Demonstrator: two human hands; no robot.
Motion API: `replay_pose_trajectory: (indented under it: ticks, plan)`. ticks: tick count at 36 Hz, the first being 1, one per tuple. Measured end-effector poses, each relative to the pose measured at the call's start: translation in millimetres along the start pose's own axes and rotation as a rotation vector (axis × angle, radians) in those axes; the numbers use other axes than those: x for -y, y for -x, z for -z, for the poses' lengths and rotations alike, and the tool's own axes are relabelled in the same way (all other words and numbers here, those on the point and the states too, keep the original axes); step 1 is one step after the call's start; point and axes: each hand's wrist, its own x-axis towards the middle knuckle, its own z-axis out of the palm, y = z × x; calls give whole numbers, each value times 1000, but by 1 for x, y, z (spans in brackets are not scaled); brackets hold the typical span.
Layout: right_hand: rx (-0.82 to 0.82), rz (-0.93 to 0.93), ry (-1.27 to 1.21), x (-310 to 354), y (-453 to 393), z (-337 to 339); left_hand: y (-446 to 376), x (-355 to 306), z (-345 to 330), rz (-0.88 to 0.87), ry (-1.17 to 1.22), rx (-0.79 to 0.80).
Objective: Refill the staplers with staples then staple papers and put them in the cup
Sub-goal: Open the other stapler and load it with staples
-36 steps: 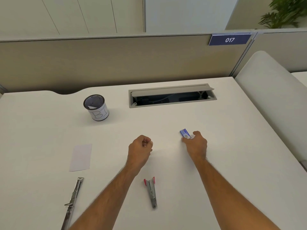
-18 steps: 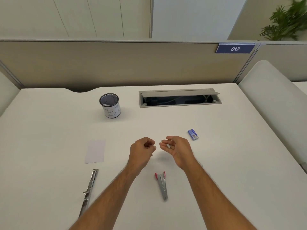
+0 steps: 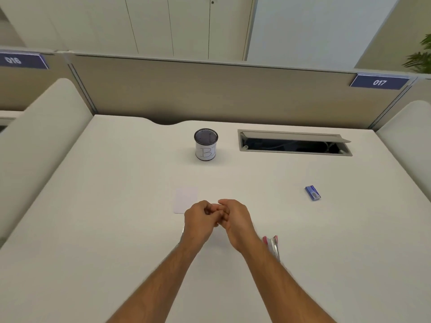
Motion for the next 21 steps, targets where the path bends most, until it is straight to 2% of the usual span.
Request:
replay_pose_trajectory:
  ticks: [8, 15, 21]
  plan:
    - [-19, 119, 154, -27, 7, -31, -4, 18, 39, 69, 142, -28]
    - [24, 272, 666, -36, 18, -33, -10, 39, 68, 126, 303, 57]
    - [-5, 361, 814, -46, 21, -36, -10, 49, 81, 150, 313, 104]
